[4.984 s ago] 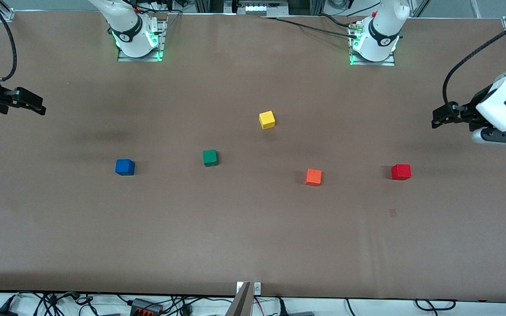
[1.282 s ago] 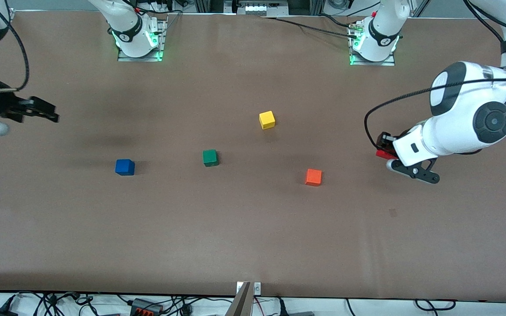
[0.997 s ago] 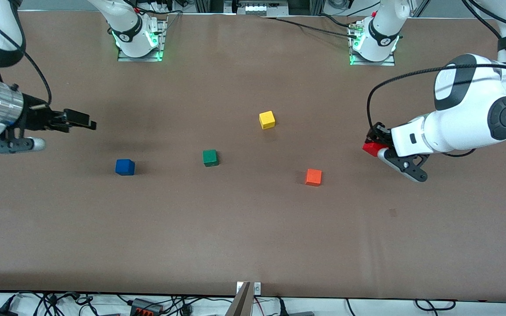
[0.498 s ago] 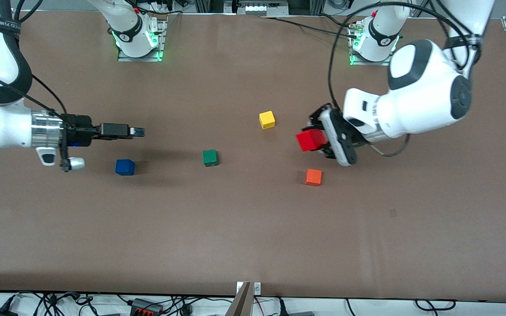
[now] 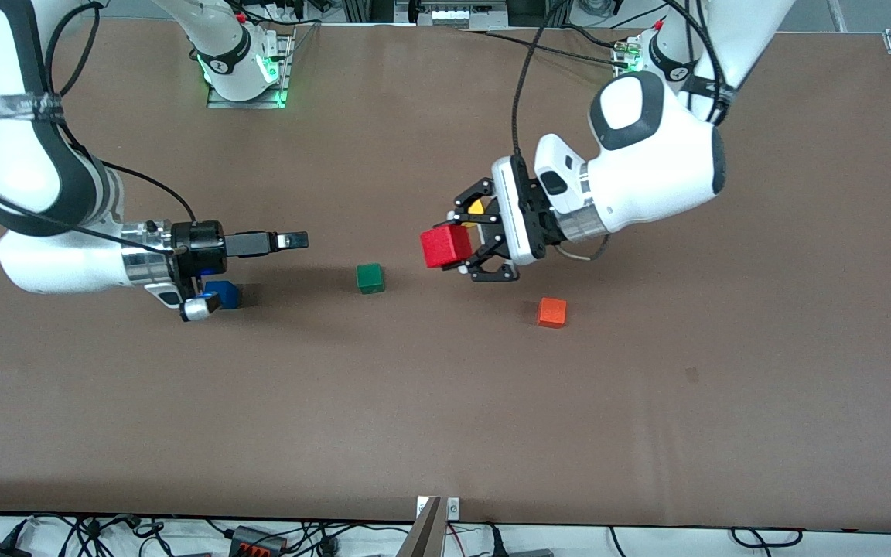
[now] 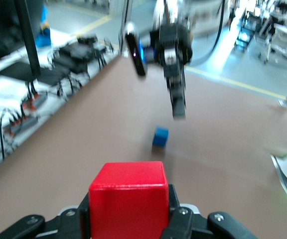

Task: Pass red block to right arm, stack on blue
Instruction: 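Carry the red cube toward the right gripper while the right gripper approaches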

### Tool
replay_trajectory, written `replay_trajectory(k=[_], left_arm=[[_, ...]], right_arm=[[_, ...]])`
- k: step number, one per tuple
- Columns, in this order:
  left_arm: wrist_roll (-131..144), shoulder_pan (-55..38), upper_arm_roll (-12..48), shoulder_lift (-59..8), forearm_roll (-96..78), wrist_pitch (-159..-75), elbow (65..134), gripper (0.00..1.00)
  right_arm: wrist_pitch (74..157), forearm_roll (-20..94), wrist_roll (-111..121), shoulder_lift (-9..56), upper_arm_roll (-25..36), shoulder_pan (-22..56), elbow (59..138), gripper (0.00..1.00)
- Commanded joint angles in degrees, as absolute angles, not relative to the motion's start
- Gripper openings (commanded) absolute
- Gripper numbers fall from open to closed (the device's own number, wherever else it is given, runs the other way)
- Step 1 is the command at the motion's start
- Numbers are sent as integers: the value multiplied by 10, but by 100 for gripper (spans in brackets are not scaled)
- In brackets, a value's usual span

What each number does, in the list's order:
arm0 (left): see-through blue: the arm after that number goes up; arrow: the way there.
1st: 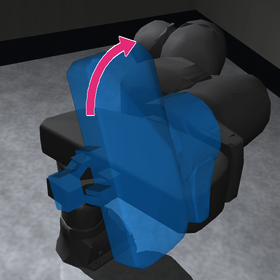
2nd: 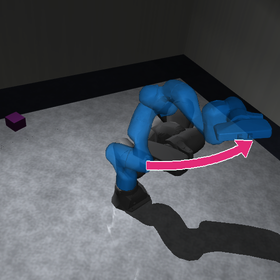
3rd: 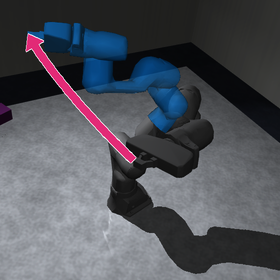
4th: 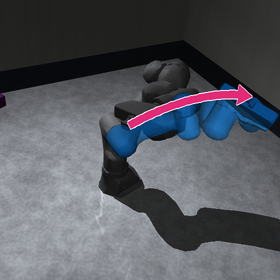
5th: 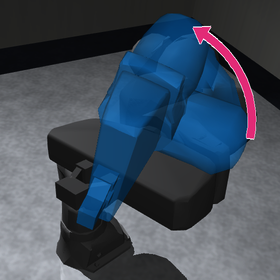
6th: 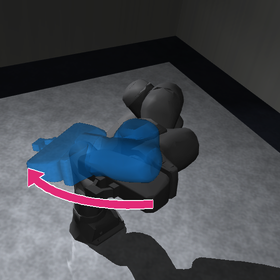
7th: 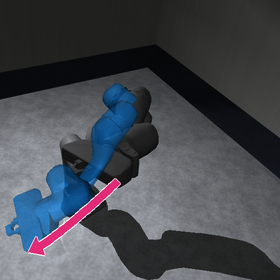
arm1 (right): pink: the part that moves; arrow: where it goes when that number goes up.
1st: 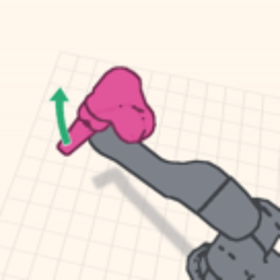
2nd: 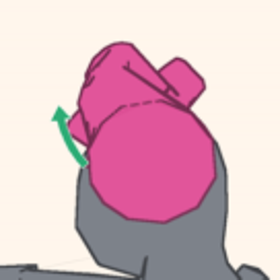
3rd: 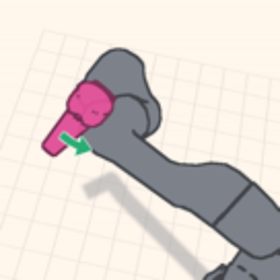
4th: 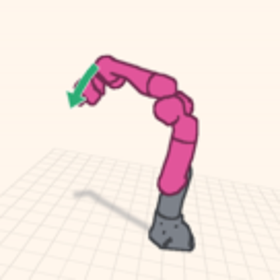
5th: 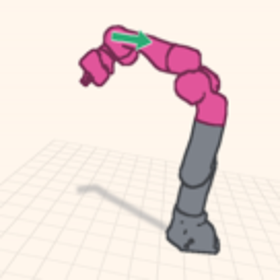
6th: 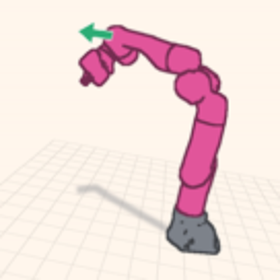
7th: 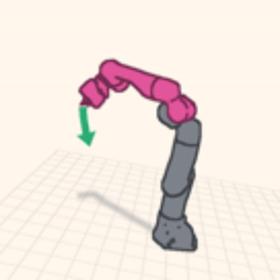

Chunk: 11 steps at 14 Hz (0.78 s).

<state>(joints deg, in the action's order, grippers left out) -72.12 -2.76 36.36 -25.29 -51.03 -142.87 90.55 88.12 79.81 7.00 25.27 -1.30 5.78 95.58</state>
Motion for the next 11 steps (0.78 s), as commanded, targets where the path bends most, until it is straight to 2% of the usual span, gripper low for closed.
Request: replay_trajectory(k=[1, 7, 11], left_arm=[[-813, -44, 381, -273, -581, -1500, 899, 8], [-999, -89, 385, -288, -833, -1537, 892, 8], [-1008, -104, 383, -301, -839, -1538, 889, 8]], right_arm=[[809, 897, 130, 305, -13, 57, 947, 100], [814, 914, 170, 342, -13, 74, 902, 100], [815, 920, 161, 342, -13, 89, 891, 100]])
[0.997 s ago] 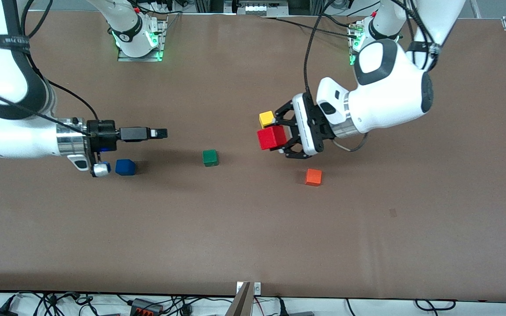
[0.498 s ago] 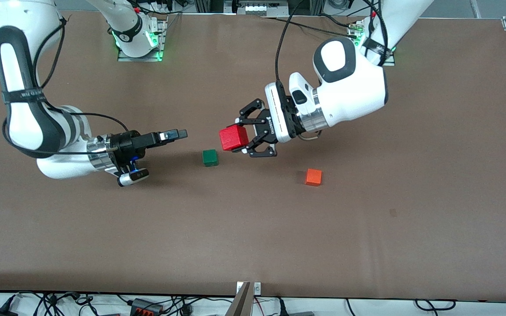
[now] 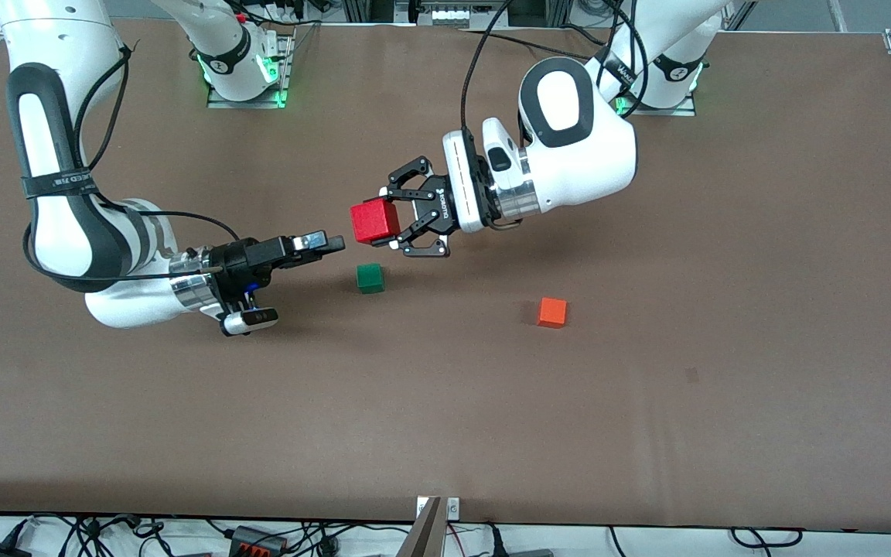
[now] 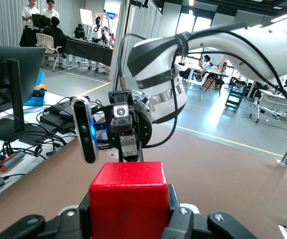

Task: Pass red block to right arm, stack on blue
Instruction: 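Carry the red cube toward the right gripper while the right gripper approaches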

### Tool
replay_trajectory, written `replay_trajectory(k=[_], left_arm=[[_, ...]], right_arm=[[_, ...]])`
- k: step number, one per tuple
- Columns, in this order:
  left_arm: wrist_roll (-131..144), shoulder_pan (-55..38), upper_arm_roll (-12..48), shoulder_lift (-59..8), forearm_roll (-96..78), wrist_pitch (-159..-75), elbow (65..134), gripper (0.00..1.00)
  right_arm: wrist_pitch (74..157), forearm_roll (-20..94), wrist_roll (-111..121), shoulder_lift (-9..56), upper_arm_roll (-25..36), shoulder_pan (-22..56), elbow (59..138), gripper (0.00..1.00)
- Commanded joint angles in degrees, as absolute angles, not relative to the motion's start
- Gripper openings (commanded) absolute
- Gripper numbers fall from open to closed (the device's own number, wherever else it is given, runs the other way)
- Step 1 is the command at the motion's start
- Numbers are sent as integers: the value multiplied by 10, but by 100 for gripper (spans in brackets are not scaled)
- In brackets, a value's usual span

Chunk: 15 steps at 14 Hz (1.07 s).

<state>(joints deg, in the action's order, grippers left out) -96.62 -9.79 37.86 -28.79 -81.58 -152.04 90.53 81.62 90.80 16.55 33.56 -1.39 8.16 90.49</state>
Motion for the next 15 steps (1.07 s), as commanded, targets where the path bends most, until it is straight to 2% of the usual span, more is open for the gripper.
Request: replay_trajectory(k=[1, 9, 12, 15], left_arm=[[-1008, -104, 383, -301, -840, -1538, 889, 8], [-1009, -103, 383, -300, -840, -1538, 890, 8], [-1010, -100, 382, -300, -841, -1538, 890, 8], [-1010, -98, 382, -298, -840, -1538, 891, 8]], right_arm=[[815, 930, 160, 342, -13, 92, 892, 100], [814, 934, 154, 346, -13, 114, 895, 100], [809, 958, 154, 354, -14, 119, 896, 94], [806, 977, 155, 360, -14, 124, 897, 92]])
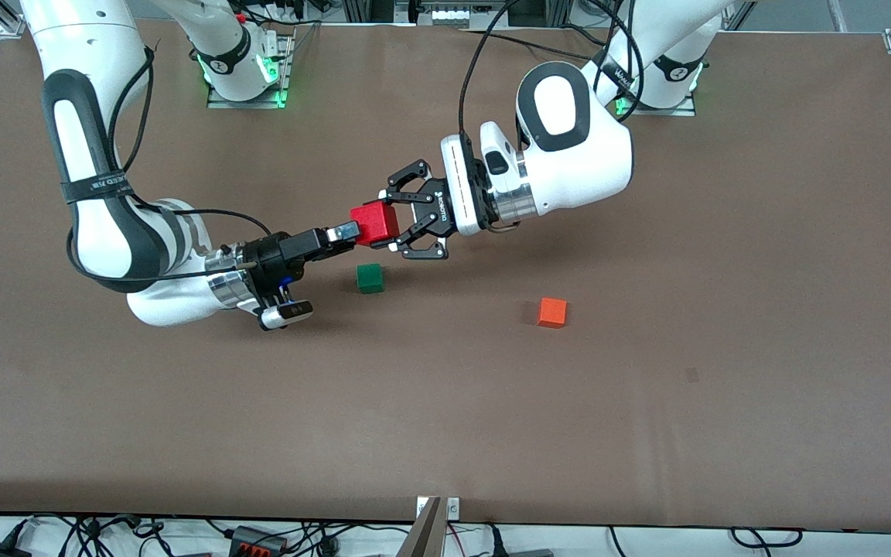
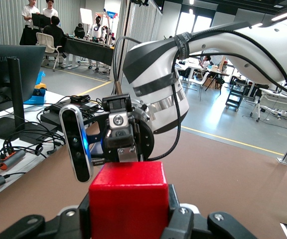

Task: Pass red block to right arm, stack on blue
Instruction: 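Close the right gripper on the red cube beside the left gripper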

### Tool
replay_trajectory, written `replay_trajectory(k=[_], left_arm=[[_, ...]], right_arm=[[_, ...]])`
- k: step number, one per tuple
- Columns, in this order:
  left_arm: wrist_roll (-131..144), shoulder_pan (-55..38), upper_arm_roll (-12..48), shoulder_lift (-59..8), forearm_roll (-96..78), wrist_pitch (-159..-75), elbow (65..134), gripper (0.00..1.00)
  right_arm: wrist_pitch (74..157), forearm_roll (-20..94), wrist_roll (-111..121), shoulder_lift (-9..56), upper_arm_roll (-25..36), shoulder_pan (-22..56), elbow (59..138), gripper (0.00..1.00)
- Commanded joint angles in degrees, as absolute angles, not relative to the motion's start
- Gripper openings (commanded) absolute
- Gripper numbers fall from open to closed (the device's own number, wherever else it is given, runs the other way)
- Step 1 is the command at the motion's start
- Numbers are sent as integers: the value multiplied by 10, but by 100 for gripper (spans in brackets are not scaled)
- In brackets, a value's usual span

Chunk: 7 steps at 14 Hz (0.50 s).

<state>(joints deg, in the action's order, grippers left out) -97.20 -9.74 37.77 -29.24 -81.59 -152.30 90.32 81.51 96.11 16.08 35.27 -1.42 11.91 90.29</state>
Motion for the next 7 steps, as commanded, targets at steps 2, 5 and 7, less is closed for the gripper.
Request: replay_trajectory(k=[2, 5, 7], left_arm=[[-1010, -96, 382, -298, -840, -1537, 891, 8], [-1011, -96, 382, -298, -839, -1537, 891, 8], [-1011, -96, 382, -298, -839, -1537, 891, 8]], right_arm=[[798, 978, 154, 363, -14, 124, 897, 89], [789, 980, 154, 366, -14, 124, 897, 78], [784, 980, 153, 366, -14, 124, 897, 73]])
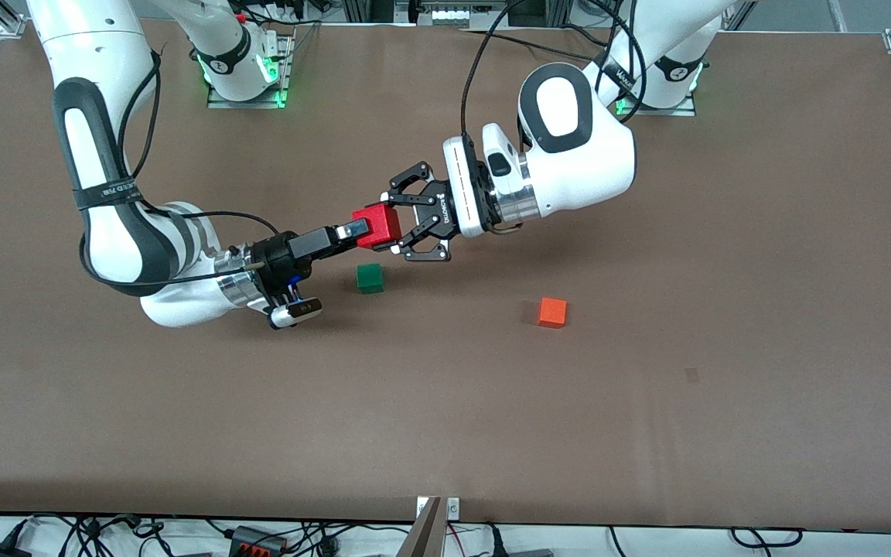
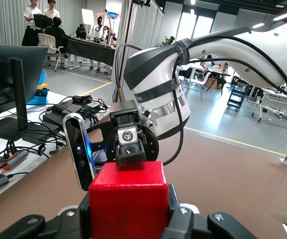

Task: Pass red block to right arm, stack on blue
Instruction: 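Close the right gripper on the red cube beside the left gripper, then open the left gripper and pull it back from the red cube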

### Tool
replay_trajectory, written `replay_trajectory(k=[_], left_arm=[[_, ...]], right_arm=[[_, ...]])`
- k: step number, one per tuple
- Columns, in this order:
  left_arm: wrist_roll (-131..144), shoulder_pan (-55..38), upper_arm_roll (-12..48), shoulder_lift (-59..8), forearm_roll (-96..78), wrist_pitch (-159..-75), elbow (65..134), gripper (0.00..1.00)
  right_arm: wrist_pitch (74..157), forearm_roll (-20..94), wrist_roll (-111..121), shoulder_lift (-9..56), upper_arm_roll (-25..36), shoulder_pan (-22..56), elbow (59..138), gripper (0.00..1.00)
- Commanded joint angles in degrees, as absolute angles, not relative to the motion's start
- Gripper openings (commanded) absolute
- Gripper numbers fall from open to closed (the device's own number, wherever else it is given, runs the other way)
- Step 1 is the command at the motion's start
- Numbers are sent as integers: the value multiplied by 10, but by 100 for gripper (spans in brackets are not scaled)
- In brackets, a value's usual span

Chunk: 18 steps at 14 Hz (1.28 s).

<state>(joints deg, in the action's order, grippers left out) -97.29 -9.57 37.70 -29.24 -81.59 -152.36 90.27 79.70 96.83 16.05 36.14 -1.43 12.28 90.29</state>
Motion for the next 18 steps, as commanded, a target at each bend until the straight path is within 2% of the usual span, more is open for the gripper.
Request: replay_trajectory(k=[1, 3, 4, 5, 7, 8, 10, 11, 12, 13, 18], left_arm=[[-1011, -96, 382, -297, -839, -1537, 891, 8], [-1011, -96, 382, -297, -839, -1537, 891, 9], [-1011, -95, 382, -297, -839, -1537, 891, 9], [-1011, -95, 383, -296, -839, -1537, 891, 11], [-1011, -95, 382, -296, -835, -1537, 890, 10], [-1011, -94, 382, -295, -835, -1537, 890, 10], [-1010, -95, 382, -295, -836, -1537, 891, 11], [-1010, -95, 382, -296, -836, -1537, 891, 13], [-1009, -94, 382, -296, -836, -1537, 891, 39], [-1010, -94, 382, -296, -836, -1536, 891, 99], [-1003, -77, 383, -287, -835, -1528, 897, 100]], right_arm=[[779, 980, 154, 366, -14, 124, 897, 72], [776, 980, 154, 365, -14, 124, 897, 69], [776, 980, 155, 365, -14, 124, 897, 64], [776, 981, 156, 365, -14, 124, 897, 56], [759, 1006, 180, 365, -14, 124, 896, 33], [752, 1019, 185, 366, -14, 125, 896, 17], [754, 1020, 186, 370, -14, 126, 896, 7], [754, 1020, 186, 369, -13, 126, 896, 6], [754, 1017, 186, 369, -13, 126, 896, 6], [753, 1016, 186, 369, -13, 125, 896, 6], [751, 1011, 188, 369, -12, 125, 896, 5]])
